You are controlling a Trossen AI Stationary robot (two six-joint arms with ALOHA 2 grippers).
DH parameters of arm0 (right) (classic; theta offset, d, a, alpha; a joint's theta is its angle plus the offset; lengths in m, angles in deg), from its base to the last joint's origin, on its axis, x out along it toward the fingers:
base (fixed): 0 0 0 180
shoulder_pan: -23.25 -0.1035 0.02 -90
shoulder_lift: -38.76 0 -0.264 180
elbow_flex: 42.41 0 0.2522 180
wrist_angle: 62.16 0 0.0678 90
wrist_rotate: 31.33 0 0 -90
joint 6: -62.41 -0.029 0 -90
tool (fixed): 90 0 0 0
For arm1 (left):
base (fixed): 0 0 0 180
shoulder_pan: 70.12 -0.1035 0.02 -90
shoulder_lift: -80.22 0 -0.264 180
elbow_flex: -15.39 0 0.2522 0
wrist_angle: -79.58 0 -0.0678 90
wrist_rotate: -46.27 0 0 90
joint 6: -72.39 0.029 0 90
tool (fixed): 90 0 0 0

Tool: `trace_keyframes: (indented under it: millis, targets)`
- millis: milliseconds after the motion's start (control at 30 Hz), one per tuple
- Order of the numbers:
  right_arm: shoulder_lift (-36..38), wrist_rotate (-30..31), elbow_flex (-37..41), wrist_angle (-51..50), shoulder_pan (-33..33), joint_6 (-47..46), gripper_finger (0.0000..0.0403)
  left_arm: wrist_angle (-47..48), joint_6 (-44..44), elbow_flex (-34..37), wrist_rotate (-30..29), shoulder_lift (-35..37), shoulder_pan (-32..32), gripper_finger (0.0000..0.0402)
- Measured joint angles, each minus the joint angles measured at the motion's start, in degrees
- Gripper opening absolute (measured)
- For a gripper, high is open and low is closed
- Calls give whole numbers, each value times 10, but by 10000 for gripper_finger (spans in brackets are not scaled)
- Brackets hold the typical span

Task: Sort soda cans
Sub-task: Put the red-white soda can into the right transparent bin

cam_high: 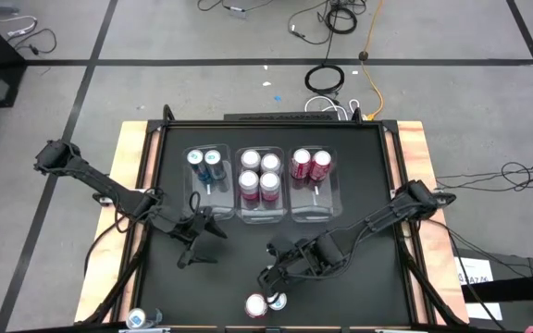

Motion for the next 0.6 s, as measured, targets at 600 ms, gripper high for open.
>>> trace_keyframes:
  millis: [600]
  targets:
    - [-14, -8, 0, -23, -7, 79, 341, 8, -1, 0, 1, 0, 0, 390]
